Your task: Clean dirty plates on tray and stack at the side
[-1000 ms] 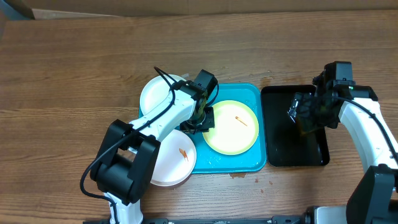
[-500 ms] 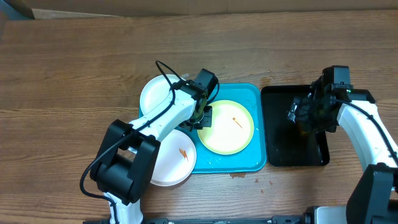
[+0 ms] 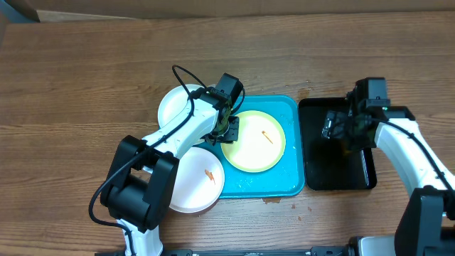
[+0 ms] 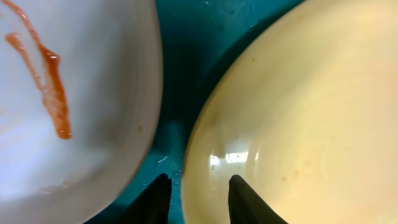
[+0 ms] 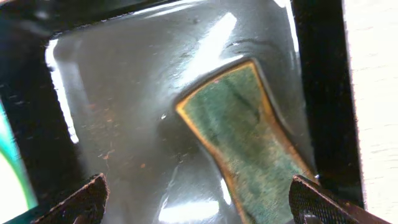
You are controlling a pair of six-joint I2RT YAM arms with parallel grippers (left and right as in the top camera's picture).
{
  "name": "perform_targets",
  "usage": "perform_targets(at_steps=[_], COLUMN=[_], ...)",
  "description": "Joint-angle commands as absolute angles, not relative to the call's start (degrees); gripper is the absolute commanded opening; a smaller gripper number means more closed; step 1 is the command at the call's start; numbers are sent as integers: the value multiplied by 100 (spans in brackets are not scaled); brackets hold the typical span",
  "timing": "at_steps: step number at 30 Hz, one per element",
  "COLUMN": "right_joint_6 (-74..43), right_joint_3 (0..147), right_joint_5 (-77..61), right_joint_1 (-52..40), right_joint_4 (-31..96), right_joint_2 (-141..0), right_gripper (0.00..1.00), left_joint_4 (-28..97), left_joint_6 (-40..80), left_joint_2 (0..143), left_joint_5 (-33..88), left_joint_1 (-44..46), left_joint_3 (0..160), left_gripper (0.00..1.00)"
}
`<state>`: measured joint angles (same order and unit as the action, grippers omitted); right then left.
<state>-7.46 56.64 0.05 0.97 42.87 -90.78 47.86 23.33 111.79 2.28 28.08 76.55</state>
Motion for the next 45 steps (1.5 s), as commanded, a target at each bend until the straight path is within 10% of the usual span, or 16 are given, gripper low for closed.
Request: perform_targets(at_steps=[1, 14, 21, 30, 45], right_joint_6=[-749, -749, -749, -751, -926], right_joint_3=[5507, 4917, 4866, 4886, 5284], right_joint_5=[513, 506, -307, -353, 106], right_joint_1=[91, 91, 91, 91, 123], right_joint_4=[4158, 3391, 3658, 3756, 4071], right_joint_2=[-9133, -9153, -9153, -9153, -9133], right_gripper=[94, 89, 45, 67, 68], left_joint_4=[4755, 4777, 4770, 4781, 4772], left_joint_6=[2226, 2228, 2228, 2228, 2233], left_joint_2=[11281, 11281, 11281, 11281, 11281], left_joint_5=[607, 757, 757, 757, 757], left_joint_1=[2816, 2821, 2821, 2821, 2821], left_joint_3=[7787, 7784, 7784, 7784, 7784], left_gripper=[34, 36, 36, 40, 54])
